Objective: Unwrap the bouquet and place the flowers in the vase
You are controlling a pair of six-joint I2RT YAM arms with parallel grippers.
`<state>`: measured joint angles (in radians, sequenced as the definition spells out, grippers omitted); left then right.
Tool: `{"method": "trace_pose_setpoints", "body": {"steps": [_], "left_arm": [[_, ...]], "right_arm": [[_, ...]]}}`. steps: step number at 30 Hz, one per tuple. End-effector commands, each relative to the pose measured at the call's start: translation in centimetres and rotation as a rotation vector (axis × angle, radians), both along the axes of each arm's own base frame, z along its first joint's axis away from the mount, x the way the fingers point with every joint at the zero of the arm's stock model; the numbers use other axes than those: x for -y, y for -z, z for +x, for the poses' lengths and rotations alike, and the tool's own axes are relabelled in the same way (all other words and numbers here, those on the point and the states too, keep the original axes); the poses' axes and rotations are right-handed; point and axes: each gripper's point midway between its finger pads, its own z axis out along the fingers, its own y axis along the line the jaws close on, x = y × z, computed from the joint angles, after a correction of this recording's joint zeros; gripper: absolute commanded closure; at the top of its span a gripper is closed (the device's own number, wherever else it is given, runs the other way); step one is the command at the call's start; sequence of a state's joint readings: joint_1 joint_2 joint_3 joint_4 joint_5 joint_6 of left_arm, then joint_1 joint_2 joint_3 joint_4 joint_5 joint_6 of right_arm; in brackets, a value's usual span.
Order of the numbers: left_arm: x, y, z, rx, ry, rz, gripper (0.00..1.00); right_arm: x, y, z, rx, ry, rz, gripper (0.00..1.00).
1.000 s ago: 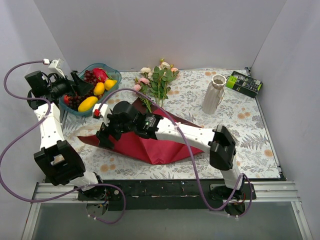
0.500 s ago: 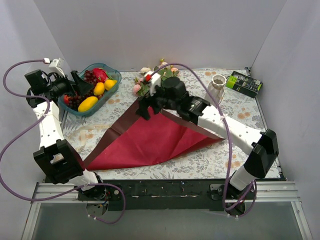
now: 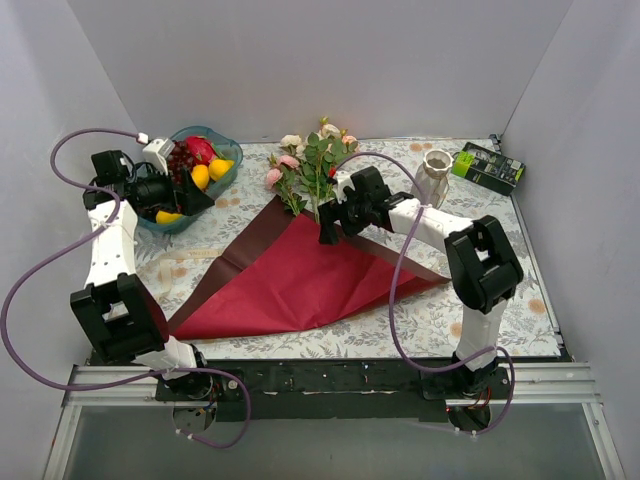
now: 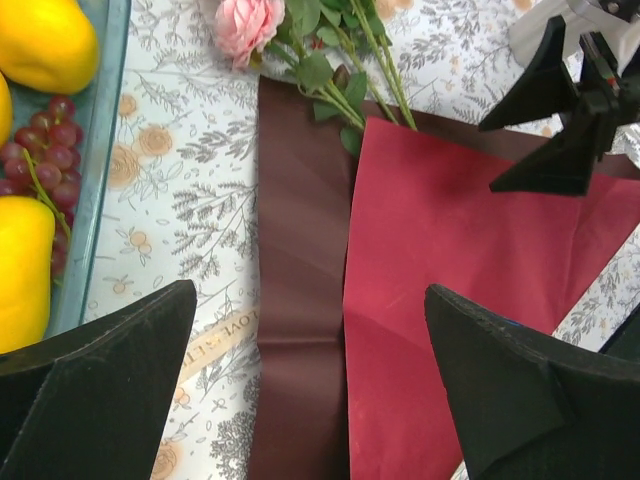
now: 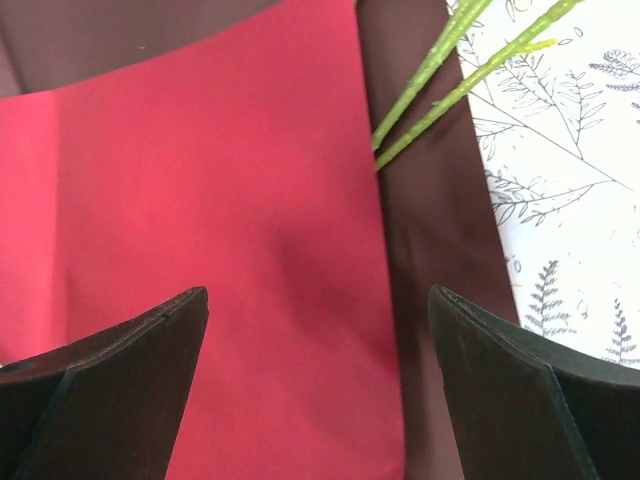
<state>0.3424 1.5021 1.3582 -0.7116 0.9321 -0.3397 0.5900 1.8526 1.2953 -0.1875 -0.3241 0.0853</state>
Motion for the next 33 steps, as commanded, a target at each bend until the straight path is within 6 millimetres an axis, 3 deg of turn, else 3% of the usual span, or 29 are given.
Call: {"method": "trace_pose_setpoints", "body": {"steps": [1,6,10,14,18,33], "left_arm": [[-0.3,1.0,-0.7,-0.002,0.017,0.044,0.02],[-0.2,2.0,-1.1,-0.006,0.03,0.055,0.02],[-0.3,2.7,-1.2,0.0,0.029,0.074,0.02],[-0.4,3.3,-1.3,-0.003,0.029,0.083,0.02],[-0.4,3.3,-1.2,0.007,0.033,0.089,0.02],[-0.4,2.7,-1.4,0.037,0.032,0.109,0.02]], "right_arm": [[-1.9,-1.0,2.7,0.065,-0.058,0.055,0.02],[-1.6,0.9,4.1,0.071,-0.04,0.018,0.02],[-2.0,1.6,3.9,0.056,-0.054,0.036,0.02],[-2.3,2.0,3.2,0.041,-0.069,0.064,0.13],[-2.5,2.2,2.8,0.017,-0.079,0.084,0.3],[-2.0,3.6,2.4,-0.029,-0.083,0.085,0.34]]}}
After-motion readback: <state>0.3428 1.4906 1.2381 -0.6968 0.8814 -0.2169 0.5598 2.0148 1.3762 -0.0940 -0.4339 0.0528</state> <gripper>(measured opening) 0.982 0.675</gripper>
